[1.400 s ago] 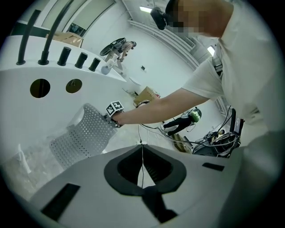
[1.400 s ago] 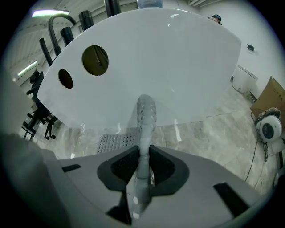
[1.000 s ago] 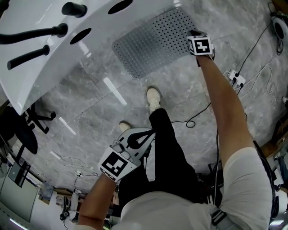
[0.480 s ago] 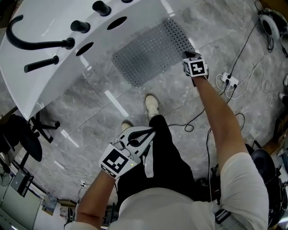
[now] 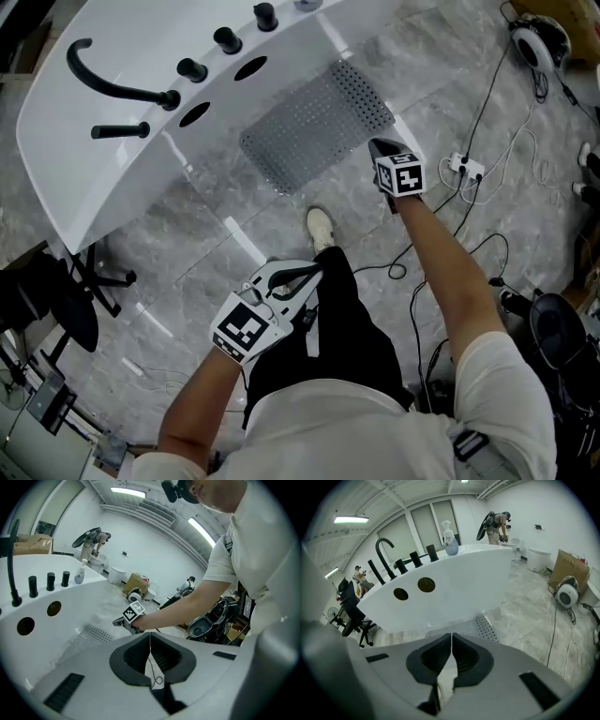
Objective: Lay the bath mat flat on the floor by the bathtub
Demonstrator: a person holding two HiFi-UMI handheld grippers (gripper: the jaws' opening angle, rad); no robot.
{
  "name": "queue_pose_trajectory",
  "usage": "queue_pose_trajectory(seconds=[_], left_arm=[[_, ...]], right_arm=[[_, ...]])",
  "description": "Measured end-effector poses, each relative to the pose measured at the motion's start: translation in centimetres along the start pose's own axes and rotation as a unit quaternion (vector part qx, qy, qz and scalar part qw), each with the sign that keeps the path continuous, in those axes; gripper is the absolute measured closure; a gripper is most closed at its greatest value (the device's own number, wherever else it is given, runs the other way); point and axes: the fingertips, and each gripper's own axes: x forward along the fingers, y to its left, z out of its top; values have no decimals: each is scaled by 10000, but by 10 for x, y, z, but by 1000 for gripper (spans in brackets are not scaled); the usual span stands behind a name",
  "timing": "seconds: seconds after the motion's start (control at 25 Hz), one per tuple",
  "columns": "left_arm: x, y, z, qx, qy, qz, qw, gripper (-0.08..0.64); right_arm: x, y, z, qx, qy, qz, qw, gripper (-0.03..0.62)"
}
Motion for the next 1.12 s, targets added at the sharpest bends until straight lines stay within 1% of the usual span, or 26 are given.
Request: queue_pose_trajectory(seconds=[0.08,0.24,0.4,0.48,0.64,0.76,0.88,1.12], left_arm=[[-11,-9,3,102,-57,-26,9999,541],[-41,-28,6,243,-94,-56,9996,541],[-60,-53,16,586,-150,-121,9981,541],[-73,-72,17,690,-147,-94,9975,541],[-102,-98,16,795,-211,31,9966,541],[-127,-113,10,936,-234,93,9953,541],[-147,-126,4,1094,-271,153,9935,541],[-189,-155,-10,1118,-528,194,9921,541]], right_arm=[[-23,18,-2,122,-103,27,9999,574],[-68,63,-7,199,-282,145,9993,577],[-124,90,2,69,-591,197,9980,580],[-157,108,-4,4,-660,285,9974,580],[-217,155,-15,-184,-719,515,9959,580],[-252,199,-24,-356,-735,729,9940,580],[-285,235,-31,-526,-822,851,9916,580],[-339,297,-51,-554,-943,1014,9888,580]])
